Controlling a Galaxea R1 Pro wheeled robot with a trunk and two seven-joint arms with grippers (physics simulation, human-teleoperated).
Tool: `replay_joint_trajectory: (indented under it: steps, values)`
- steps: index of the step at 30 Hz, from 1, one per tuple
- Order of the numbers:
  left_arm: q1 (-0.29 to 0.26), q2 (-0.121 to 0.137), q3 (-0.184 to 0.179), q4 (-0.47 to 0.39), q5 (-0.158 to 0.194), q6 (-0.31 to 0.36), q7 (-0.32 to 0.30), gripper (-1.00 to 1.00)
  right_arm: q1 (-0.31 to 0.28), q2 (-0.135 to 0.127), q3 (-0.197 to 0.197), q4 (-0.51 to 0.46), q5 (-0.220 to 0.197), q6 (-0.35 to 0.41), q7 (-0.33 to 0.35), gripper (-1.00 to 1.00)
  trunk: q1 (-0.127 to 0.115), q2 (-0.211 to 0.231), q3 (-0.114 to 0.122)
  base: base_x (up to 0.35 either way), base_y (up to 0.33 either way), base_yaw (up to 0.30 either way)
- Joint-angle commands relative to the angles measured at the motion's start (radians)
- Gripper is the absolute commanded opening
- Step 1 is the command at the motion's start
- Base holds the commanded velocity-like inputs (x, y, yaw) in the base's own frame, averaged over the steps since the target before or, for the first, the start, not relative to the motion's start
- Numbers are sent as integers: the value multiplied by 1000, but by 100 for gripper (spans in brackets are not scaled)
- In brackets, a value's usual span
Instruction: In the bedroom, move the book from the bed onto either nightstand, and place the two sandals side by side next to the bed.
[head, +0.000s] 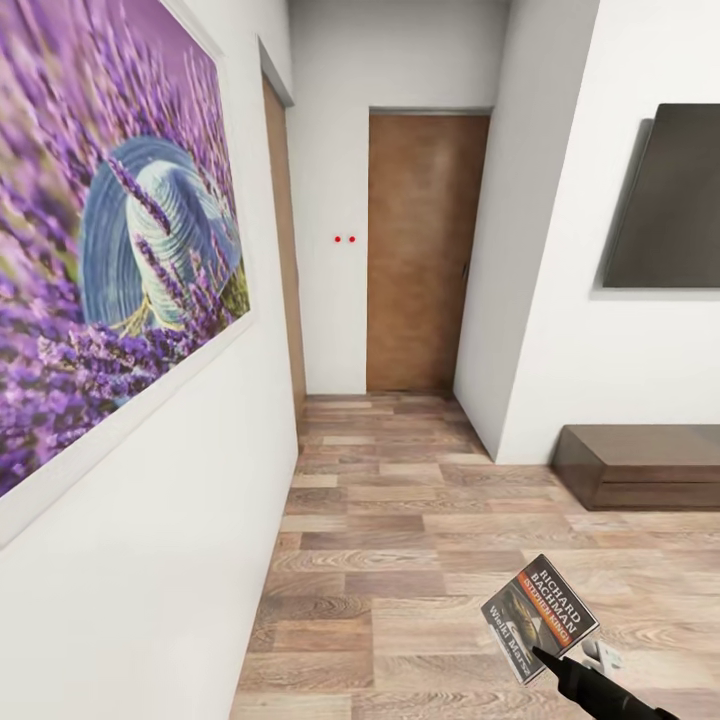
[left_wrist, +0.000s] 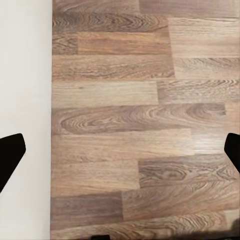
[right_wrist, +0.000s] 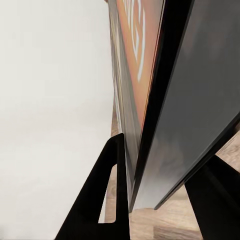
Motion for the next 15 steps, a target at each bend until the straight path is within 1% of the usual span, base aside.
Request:
replay_joint_trajectory:
  steps: [1, 10, 15]
  values:
    - [-1, 0, -8, 1, 11, -3, -4, 100, -2, 0, 2, 1, -6, -2, 3, -100, 1, -1, -1, 328, 0, 0]
    - [-1, 0, -8, 1, 11, -3, -4, 100, -1, 0, 2, 1, -6, -2, 5, -100, 1, -1, -1, 319, 0, 0]
    - [-1, 0, -7, 1, 12, -3, -4, 100, -1, 0, 2, 1, -6, -2, 4, -100, 1, -1, -1, 127, 0, 0]
